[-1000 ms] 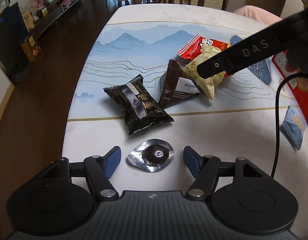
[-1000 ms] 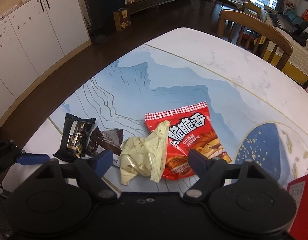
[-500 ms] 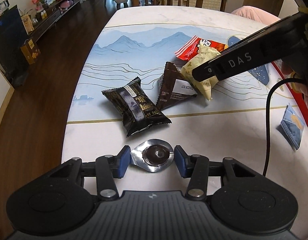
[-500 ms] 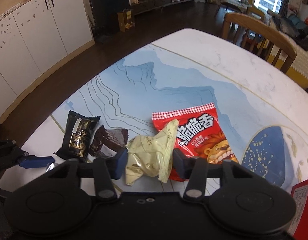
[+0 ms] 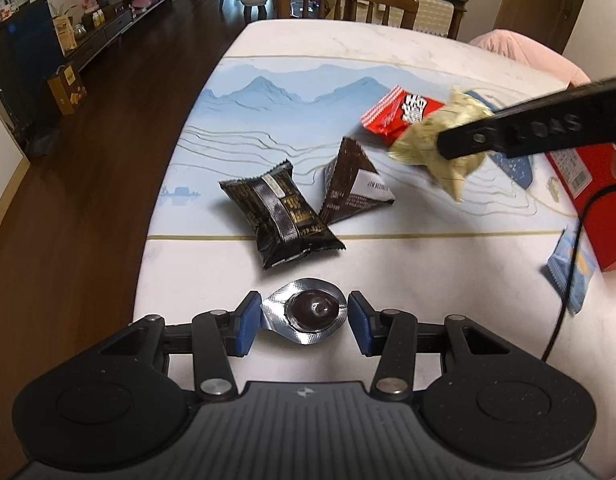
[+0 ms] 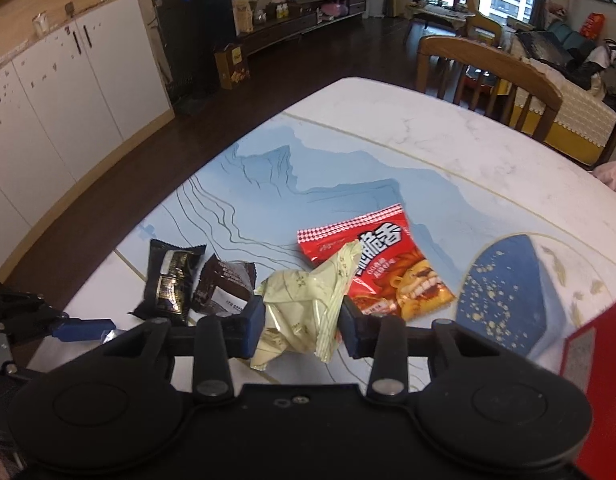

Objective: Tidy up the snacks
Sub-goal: 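Grasp the round silver-foil chocolate with left tool while right tool grasps the pale yellow bag, then carry the chocolate and pale yellow bag over the red box with both tools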

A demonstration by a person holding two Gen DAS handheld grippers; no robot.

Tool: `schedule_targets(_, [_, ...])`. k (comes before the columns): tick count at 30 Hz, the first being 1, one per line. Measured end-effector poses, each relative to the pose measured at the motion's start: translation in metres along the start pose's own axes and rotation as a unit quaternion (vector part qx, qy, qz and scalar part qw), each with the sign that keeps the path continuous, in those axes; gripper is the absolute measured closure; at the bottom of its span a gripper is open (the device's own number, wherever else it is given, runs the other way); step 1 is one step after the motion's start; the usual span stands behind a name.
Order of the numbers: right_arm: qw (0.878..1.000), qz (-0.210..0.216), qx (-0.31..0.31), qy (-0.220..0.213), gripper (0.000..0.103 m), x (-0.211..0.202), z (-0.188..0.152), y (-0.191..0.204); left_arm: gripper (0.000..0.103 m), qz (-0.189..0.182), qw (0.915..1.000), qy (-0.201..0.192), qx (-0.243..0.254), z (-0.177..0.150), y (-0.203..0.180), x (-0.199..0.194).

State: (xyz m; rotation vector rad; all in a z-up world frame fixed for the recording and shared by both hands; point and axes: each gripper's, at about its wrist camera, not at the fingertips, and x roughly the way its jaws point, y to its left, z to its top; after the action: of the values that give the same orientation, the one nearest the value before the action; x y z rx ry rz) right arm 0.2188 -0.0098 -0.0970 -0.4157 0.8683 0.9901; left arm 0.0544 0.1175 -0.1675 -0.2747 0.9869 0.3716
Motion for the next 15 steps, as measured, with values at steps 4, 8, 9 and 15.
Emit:
schedule_targets(4, [1.0, -0.001, 0.014, -0.016, 0.065, -0.029, -0.004, -0.005, 0.057, -0.005, 0.9999, -0.012, -0.007, 0.006, 0.001, -0.016])
schedule_targets(8, [0.999, -0.009, 0.027, -0.034, 0.065, -0.062, -0.01, -0.013, 0.057, -0.01, 0.9995, -0.028, 0.0, 0.014, -0.006, -0.035])
schedule_targets(9, [0.999, -0.012, 0.03, -0.039, 0.065, -0.07, -0.012, -0.015, 0.057, -0.012, 0.9994, -0.033, 0.003, 0.016, -0.009, -0.04])
schedule_targets(15, [0.996, -0.036, 0.054, -0.068, 0.065, -0.116, -0.029, -0.035, 0.057, -0.038, 0.9972, -0.055, 0.034, 0.031, -0.037, -0.064])
